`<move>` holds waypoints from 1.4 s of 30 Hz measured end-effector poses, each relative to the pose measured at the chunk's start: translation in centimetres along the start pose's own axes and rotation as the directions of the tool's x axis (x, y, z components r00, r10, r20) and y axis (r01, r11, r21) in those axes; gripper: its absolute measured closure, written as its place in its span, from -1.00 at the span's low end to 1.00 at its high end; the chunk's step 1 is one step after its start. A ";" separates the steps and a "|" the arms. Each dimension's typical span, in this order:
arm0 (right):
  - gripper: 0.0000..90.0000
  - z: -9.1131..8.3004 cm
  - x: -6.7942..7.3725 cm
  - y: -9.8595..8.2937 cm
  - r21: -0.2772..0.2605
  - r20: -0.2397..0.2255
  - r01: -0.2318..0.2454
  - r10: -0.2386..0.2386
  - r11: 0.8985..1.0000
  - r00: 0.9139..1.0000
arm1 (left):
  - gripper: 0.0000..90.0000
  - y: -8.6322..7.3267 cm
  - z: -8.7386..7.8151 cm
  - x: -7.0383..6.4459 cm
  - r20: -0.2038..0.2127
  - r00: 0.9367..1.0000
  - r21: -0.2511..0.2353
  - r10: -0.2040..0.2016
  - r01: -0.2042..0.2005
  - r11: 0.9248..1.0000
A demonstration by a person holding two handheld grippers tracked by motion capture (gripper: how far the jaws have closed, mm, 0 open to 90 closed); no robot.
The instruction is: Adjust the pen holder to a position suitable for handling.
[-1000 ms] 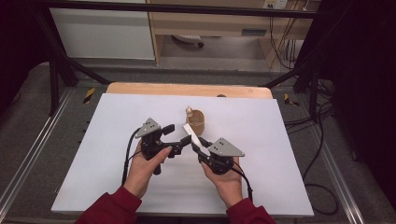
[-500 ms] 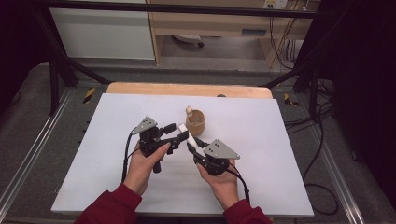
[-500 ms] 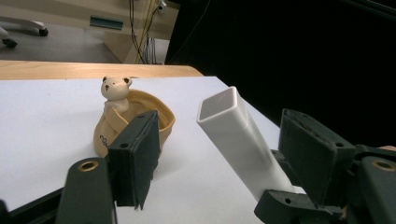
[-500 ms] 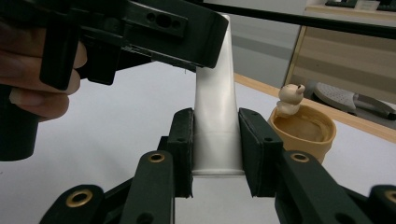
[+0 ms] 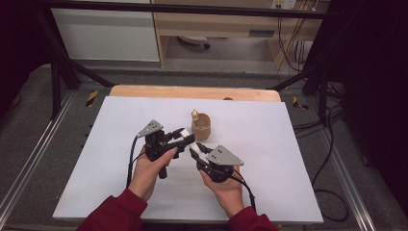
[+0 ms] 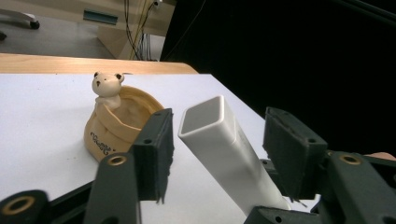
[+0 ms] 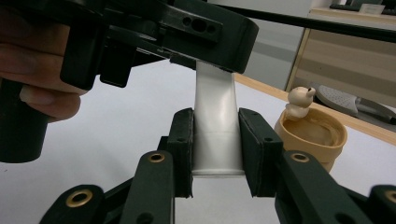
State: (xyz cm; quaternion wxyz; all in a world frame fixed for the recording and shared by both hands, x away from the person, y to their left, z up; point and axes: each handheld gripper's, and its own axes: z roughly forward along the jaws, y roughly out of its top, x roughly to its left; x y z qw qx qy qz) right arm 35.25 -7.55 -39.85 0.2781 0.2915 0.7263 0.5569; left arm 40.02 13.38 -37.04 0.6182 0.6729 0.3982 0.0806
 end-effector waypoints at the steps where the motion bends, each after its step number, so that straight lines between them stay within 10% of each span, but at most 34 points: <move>1: 0.50 0.0 0.0 0.0 0.001 -0.001 0.000 0.000 1.000 1.000 | 0.02 0.0 0.0 0.0 0.001 1.000 -0.001 -0.003 0.003 1.000; 42: 0.50 0.4 -0.4 -0.5 0.028 -0.028 -0.030 0.031 0.999 0.999 | 0.58 0.2 -0.3 -0.8 0.058 0.997 -0.008 -0.052 0.053 0.999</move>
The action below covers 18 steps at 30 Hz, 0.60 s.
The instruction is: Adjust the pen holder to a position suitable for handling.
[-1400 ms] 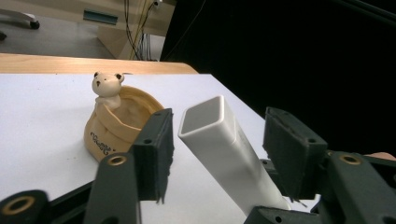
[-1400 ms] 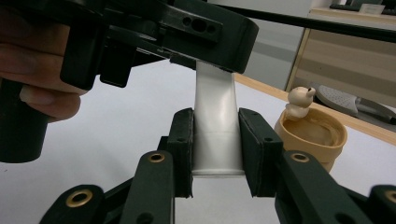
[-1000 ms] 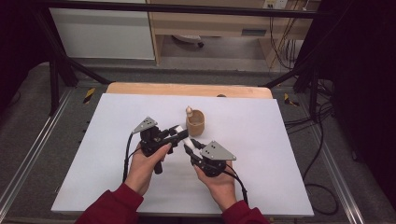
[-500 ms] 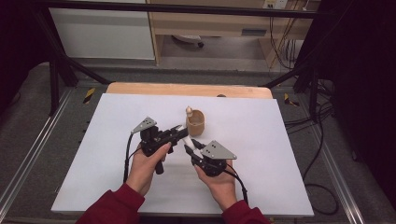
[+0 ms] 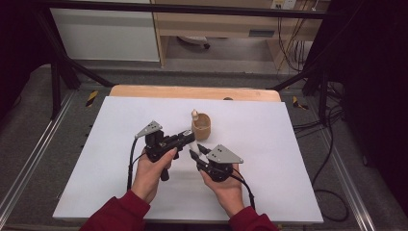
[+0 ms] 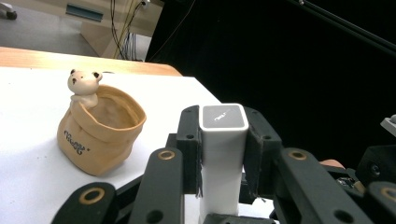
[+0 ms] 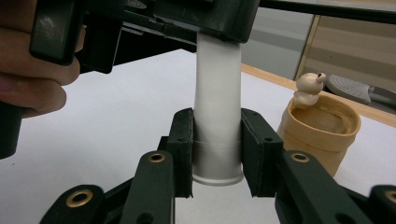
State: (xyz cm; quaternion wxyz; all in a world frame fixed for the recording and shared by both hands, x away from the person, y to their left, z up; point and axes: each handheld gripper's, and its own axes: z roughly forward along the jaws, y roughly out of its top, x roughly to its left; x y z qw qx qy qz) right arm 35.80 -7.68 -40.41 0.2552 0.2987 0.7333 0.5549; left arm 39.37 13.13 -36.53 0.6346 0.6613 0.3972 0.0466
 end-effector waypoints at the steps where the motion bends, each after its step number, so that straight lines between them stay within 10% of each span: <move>1: 0.50 0.0 0.0 0.0 0.005 -0.002 -0.005 0.005 1.000 1.000 | 0.58 0.0 0.0 0.0 0.000 1.000 0.000 0.000 0.000 1.000; 18: 0.47 0.1 0.1 0.3 0.013 -0.008 0.000 0.000 1.000 1.000 | 0.58 0.3 -0.1 -0.3 -0.002 0.999 0.014 0.037 -0.037 0.999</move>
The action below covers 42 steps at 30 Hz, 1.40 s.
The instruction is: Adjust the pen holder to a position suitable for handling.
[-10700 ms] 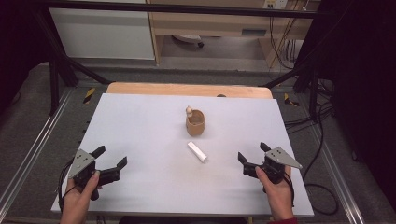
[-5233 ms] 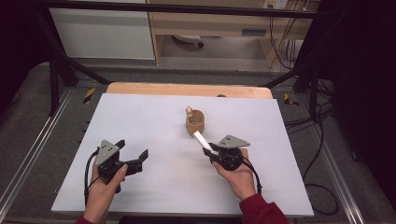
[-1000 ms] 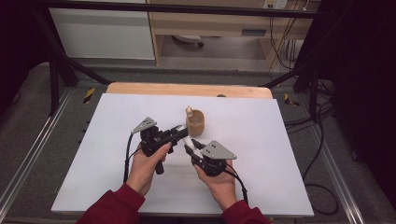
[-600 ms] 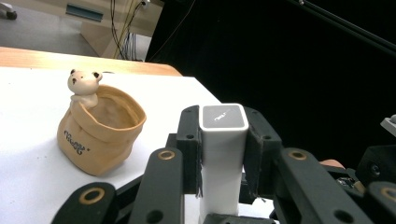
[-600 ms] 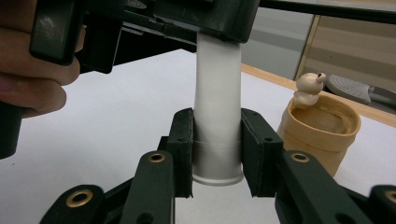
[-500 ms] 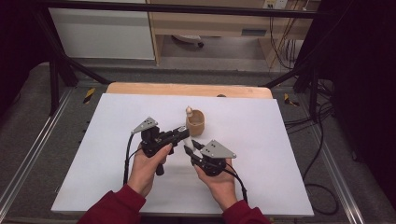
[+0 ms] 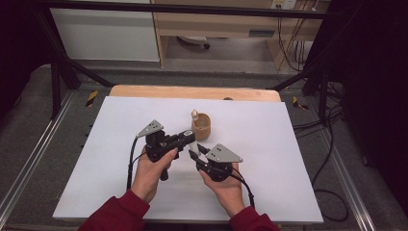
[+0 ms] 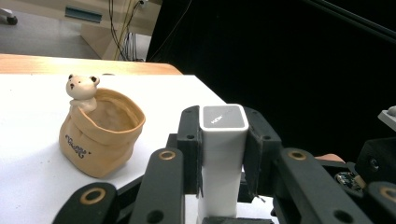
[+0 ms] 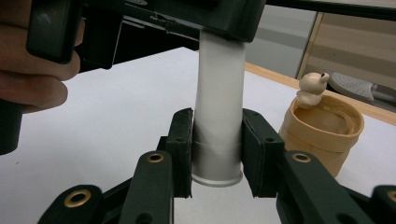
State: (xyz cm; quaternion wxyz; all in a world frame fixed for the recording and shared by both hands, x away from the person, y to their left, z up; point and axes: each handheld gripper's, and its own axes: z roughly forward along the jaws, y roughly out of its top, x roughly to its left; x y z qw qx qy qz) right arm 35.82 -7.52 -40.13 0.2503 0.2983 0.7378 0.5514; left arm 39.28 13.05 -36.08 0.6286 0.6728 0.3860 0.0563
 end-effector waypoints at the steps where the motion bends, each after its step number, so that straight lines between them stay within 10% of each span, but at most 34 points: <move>1: 0.45 0.0 0.0 0.0 0.000 0.001 0.000 0.000 1.000 1.000 | 0.59 0.0 0.0 0.0 0.001 1.000 0.000 0.001 -0.001 1.000; 16: -0.25 -1.4 -0.6 0.4 0.050 -0.015 -0.060 0.060 0.997 0.998 | 0.58 1.3 -0.5 -0.1 -0.046 0.994 -0.012 0.095 -0.096 0.995; 21: -0.77 -1.5 -1.2 0.0 0.098 -0.030 -0.067 0.071 0.993 0.997 | 0.59 1.9 -0.7 -0.1 -0.060 0.990 -0.011 0.128 -0.129 0.992; 28: -0.89 -2.0 -1.6 -0.8 0.168 -0.016 -0.019 0.022 0.986 1.000 | 0.59 2.7 -0.7 -0.5 -0.064 0.985 -0.002 0.162 -0.163 0.987; 42: -0.90 -7.8 -4.7 -3.9 0.211 0.064 -0.090 0.079 0.973 0.995 | 0.58 4.4 -0.2 -1.5 -0.063 0.975 0.019 0.214 -0.213 0.977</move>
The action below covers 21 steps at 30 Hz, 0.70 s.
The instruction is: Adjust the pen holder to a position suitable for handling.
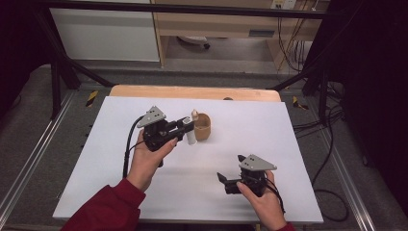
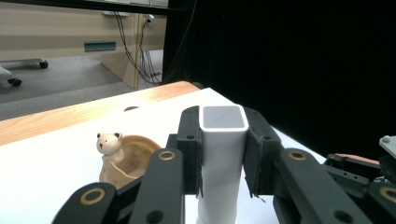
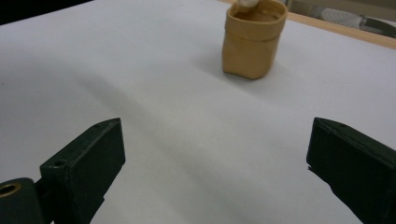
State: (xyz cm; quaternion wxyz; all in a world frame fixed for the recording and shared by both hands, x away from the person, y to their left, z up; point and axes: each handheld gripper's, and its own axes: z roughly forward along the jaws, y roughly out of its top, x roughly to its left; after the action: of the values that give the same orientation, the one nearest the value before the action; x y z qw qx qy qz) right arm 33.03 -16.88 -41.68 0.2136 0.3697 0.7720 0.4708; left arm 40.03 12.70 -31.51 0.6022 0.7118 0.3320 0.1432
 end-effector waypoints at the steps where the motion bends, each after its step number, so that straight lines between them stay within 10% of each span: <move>1: -0.90 0.0 0.0 0.0 0.000 0.000 0.000 0.000 1.000 1.000 | 0.58 0.1 0.1 -0.1 0.001 1.000 0.005 0.008 -0.008 1.000; 21: -0.90 -3.0 -3.7 -2.3 -0.058 0.097 -0.125 0.130 0.990 0.987 | 0.58 3.4 1.1 -1.0 -0.012 0.996 0.014 0.083 -0.083 0.996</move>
State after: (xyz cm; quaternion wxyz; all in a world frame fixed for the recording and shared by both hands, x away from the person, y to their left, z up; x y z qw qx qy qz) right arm 32.48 -22.08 -42.36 0.2312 0.4361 0.7227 0.4838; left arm 40.97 11.09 -28.38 0.5890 0.7281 0.3067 0.1702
